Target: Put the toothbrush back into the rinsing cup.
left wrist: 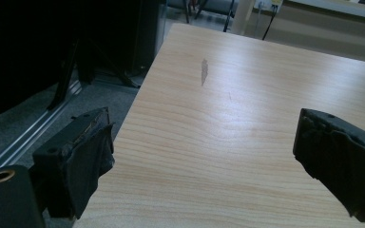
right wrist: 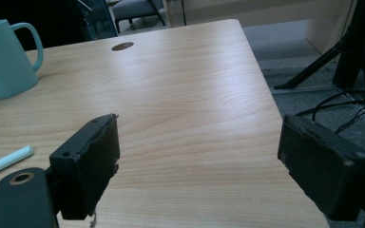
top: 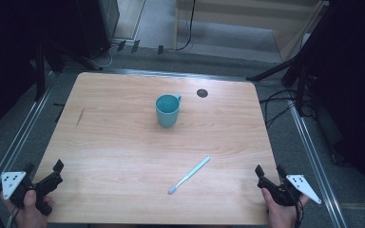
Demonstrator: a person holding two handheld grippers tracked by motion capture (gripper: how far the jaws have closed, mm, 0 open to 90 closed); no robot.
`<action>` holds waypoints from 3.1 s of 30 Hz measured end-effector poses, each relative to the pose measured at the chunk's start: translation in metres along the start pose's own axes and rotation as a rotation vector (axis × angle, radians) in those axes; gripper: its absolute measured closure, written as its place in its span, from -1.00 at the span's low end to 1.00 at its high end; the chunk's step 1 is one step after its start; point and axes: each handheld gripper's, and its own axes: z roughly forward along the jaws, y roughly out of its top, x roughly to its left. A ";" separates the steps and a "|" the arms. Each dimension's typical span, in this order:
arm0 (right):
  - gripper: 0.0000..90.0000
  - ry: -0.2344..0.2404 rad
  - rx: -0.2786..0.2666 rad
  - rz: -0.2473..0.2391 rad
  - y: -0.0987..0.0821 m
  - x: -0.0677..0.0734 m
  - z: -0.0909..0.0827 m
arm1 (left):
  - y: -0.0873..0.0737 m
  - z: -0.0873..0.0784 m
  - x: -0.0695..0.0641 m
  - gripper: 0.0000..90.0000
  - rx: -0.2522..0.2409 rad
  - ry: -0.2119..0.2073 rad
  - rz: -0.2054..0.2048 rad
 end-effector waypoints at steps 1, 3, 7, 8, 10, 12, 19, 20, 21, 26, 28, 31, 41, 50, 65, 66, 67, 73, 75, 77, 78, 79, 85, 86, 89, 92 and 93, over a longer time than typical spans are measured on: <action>-0.66 0.002 0.005 0.002 0.000 0.000 0.000 | 0.000 0.000 0.000 -0.86 0.001 0.000 0.002; -0.51 0.003 0.006 -0.004 0.000 0.001 0.000 | 0.000 0.000 0.000 -0.86 0.002 0.002 0.003; 0.03 0.021 0.003 -0.009 0.000 0.002 -0.001 | 0.000 -0.001 0.000 -0.86 -0.003 -0.009 0.004; 0.13 0.033 0.004 -0.007 0.000 0.002 -0.001 | 0.000 -0.001 0.000 -0.86 -0.003 -0.011 -0.001; 0.45 0.018 0.005 -0.010 0.000 0.002 -0.001 | 0.000 0.000 0.000 -0.86 -0.006 -0.008 -0.004; 0.70 0.008 0.019 -0.009 0.000 0.002 0.000 | 0.000 -0.001 0.000 -0.86 -0.005 -0.010 -0.007; 1.00 0.077 0.066 -0.054 0.002 0.006 0.001 | 0.000 0.000 0.000 -0.86 0.000 -0.008 -0.002; 1.00 0.123 0.077 -0.076 0.004 0.012 -0.001 | 0.000 0.000 0.000 -0.86 0.001 -0.007 -0.002; 1.00 0.123 0.077 -0.076 0.004 0.012 -0.001 | 0.000 0.000 0.000 -0.86 0.001 -0.007 -0.002; 1.00 0.201 0.141 -0.155 0.009 0.044 -0.002 | 0.000 0.000 0.000 -0.86 0.003 -0.008 -0.003; 1.00 0.213 0.167 -0.185 0.010 0.054 -0.001 | 0.000 0.000 0.000 -0.86 0.003 -0.005 -0.001; 1.00 0.250 0.217 -0.233 0.011 0.069 0.000 | 0.000 0.000 0.000 -0.86 0.003 -0.005 -0.001; 1.00 0.406 0.362 -0.305 0.009 0.118 0.004 | 0.000 0.000 0.000 -0.86 0.006 -0.008 0.008; 1.00 0.509 0.445 -0.385 0.003 0.163 0.011 | 0.000 0.001 0.000 -0.86 0.009 -0.017 0.003; 1.00 0.583 0.546 -0.486 -0.020 0.222 0.033 | 0.000 0.001 -0.001 -0.86 0.010 -0.021 0.006; 1.00 0.585 0.546 -0.488 -0.021 0.223 0.035 | 0.000 0.001 0.000 -0.86 0.013 -0.022 0.009; 1.00 0.585 0.546 -0.488 -0.021 0.223 0.035 | 0.000 0.001 0.000 -0.86 0.013 -0.022 0.009; 1.00 0.588 0.559 -0.457 -0.024 0.230 0.052 | 0.001 0.001 0.000 -0.86 0.015 -0.022 0.008; 1.00 0.585 0.563 -0.448 -0.023 0.231 0.054 | 0.001 0.001 0.000 -0.86 0.015 -0.024 0.007; 1.00 0.567 0.561 -0.436 -0.022 0.235 0.062 | 0.001 0.001 -0.001 -0.86 0.015 -0.024 0.008; 1.00 0.563 0.557 -0.432 -0.021 0.236 0.065 | 0.001 0.001 -0.001 -0.86 0.015 -0.024 0.007; 1.00 0.563 0.557 -0.432 -0.021 0.236 0.065 | 0.001 0.001 -0.001 -0.86 0.015 -0.024 0.007; 1.00 0.515 0.549 -0.397 -0.017 0.249 0.087 | 0.001 0.002 0.000 -0.86 0.016 -0.026 0.006; 1.00 0.508 0.552 -0.394 -0.016 0.250 0.090 | 0.001 0.001 0.000 -0.86 0.016 -0.026 0.006; 1.00 0.502 0.558 -0.386 -0.013 0.253 0.097 | 0.001 0.001 0.000 -0.86 0.016 -0.027 0.008; 1.00 0.478 0.561 -0.378 -0.009 0.254 0.108 | 0.001 0.001 0.000 -0.86 0.016 -0.026 0.008; 1.00 0.473 0.563 -0.372 -0.008 0.254 0.111 | 0.001 0.002 0.000 -0.86 0.016 -0.026 0.007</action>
